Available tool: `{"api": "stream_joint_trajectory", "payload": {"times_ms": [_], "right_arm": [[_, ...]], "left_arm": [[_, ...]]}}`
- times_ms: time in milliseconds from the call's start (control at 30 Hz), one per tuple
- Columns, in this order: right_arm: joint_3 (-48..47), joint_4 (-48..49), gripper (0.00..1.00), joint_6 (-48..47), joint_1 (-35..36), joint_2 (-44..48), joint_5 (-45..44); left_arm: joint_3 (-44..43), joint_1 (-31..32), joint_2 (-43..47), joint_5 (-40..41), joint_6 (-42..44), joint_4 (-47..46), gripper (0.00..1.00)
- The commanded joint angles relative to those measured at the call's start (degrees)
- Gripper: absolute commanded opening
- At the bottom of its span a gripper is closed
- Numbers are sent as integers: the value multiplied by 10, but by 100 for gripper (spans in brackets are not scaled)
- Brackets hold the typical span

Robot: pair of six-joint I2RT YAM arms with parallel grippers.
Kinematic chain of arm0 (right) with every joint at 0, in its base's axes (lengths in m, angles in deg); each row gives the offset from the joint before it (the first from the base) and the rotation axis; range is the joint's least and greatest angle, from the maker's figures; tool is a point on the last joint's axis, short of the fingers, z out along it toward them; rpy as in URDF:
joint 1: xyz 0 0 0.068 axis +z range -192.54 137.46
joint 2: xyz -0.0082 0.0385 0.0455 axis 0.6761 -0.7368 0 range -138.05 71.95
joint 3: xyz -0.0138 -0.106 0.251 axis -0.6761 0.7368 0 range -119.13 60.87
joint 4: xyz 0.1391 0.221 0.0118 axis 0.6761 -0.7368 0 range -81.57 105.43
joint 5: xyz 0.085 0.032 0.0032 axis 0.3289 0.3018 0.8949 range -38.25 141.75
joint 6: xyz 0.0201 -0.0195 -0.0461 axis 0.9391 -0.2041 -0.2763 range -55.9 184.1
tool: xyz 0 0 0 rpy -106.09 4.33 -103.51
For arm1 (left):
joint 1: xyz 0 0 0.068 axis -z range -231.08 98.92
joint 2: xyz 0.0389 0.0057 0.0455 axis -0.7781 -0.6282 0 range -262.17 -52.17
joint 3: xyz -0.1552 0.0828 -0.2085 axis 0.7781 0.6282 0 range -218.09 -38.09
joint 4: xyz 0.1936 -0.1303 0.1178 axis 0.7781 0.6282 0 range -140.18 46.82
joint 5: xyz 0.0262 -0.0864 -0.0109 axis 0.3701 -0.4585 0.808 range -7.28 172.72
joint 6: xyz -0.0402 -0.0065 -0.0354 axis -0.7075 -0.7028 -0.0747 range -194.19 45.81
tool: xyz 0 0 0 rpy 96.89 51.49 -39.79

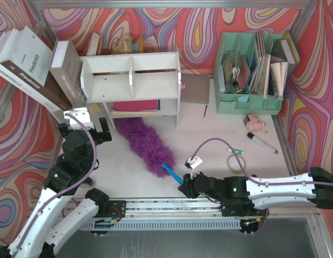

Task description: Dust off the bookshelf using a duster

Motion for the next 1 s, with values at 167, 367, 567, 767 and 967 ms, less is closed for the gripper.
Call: {"api": "stream_joint_trajectory", "payload": {"times_ms": [167,367,567,767,967], "right_arm": [[-17,26,0,12,3,21,-71],[16,-6,0,43,3,102,-94],[16,91,0,21,3,18,-42],[-15,150,0,-13,3,-73,5],[7,135,0,-10,3,-15,-25]], "left_arm": [[15,-3,18,-19,3,-17,99],[11,-4,8,-11,1,-12,98],[12,-4,8,-6,1,-12,98],[12,-3,5,-6,1,-11,98],[10,-3,4,-6,1,-9,99]]}}
